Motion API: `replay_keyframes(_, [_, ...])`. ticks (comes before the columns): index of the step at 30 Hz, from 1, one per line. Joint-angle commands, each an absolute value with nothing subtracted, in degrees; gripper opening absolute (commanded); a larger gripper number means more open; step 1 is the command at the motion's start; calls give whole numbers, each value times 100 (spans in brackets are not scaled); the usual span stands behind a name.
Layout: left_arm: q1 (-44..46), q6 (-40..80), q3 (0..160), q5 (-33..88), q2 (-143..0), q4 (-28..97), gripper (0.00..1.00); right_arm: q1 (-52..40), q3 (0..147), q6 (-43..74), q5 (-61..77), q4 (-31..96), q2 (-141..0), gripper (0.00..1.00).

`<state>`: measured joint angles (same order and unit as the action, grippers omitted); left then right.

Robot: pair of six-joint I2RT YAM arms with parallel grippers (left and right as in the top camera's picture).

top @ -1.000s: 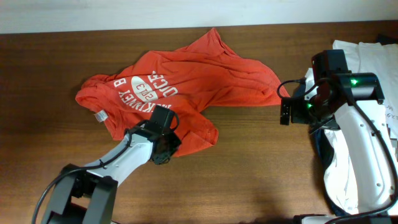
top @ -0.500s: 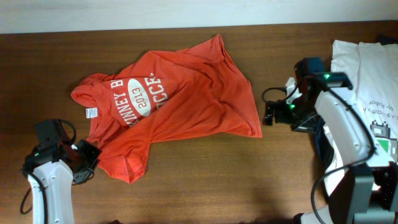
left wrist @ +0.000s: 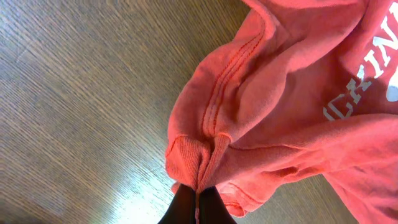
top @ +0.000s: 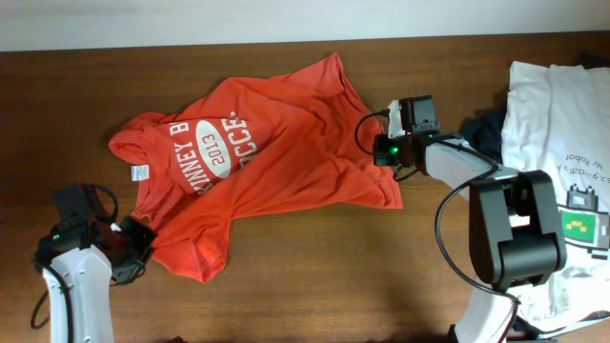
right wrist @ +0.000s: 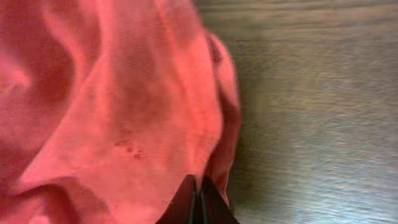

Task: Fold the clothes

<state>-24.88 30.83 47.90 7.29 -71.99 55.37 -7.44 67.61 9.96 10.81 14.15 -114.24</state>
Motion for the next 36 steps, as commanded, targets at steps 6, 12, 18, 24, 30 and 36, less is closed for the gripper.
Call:
replay_keyframes(6, [-2530,2834,4842,449,-7140,5540,1,-294,9168,888,78,3986,-11502,94])
replay_keyframes(12, [-2530,2836,4842,451,-7140,5537,1,-342,8973,261,950,5146,-11524,98])
replay_keyframes(18, [-2530,2836,4842,469,-7140,5540,1,-740,8475,344,1094,2985,-12326,92])
replay_keyframes(24, [-2530,2836,4842,469,-7140,5494,1,-703,9408,344,967,5374,-11426,4])
replay_keyframes(30, [-2530,2836,4842,467,-7140,5391,1,-707,10175,342,882,7461,-10418,4])
replay_keyframes(36, [-2530,2836,4842,467,-7140,5391,1,-711,10167,342,904,8744,-11010,5])
